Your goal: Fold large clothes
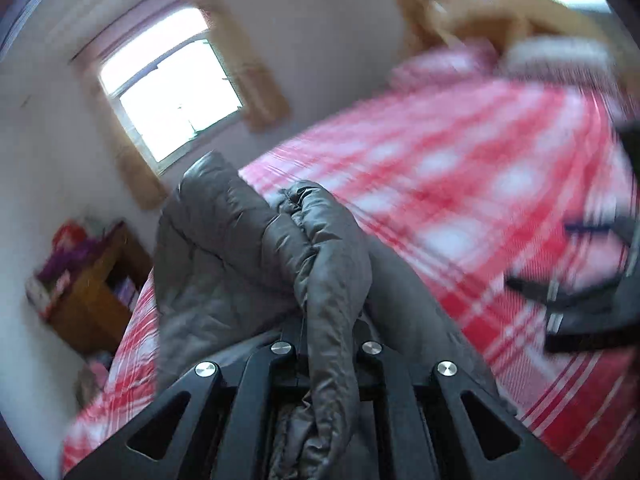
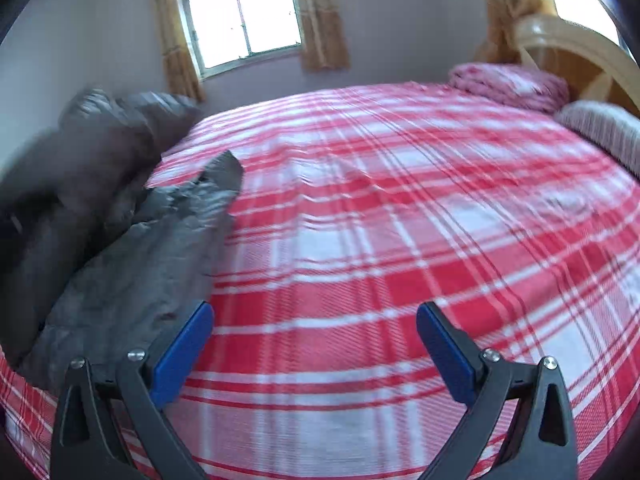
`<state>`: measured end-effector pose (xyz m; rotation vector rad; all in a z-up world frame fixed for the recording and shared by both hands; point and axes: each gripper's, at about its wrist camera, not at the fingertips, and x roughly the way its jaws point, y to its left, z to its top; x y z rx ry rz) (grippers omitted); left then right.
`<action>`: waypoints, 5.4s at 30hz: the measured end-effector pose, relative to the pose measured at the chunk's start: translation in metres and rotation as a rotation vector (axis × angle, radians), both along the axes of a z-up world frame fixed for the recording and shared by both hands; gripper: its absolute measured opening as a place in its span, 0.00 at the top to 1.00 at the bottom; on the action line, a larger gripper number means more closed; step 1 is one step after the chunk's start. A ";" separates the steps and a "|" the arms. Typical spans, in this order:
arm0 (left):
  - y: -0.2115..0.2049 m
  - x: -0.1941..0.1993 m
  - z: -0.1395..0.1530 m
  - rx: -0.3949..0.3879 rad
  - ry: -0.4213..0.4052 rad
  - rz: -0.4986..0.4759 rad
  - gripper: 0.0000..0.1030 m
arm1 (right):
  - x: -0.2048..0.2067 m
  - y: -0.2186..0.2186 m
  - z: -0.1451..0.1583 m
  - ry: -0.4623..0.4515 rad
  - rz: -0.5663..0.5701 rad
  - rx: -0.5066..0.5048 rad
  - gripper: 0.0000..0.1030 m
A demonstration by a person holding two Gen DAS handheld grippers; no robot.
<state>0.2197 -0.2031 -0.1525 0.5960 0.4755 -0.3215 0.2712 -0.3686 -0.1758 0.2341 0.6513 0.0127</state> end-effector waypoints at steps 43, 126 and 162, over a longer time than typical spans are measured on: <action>0.183 0.154 0.044 -0.362 0.095 0.876 0.05 | 0.122 0.171 0.130 0.060 0.116 -0.250 0.35; 0.111 0.207 -0.047 -0.233 0.266 0.822 0.02 | 0.144 0.099 -0.008 0.215 0.033 -0.108 0.27; 0.163 0.120 -0.044 -0.405 0.363 0.569 0.02 | 0.067 0.060 -0.014 0.119 0.202 0.235 0.33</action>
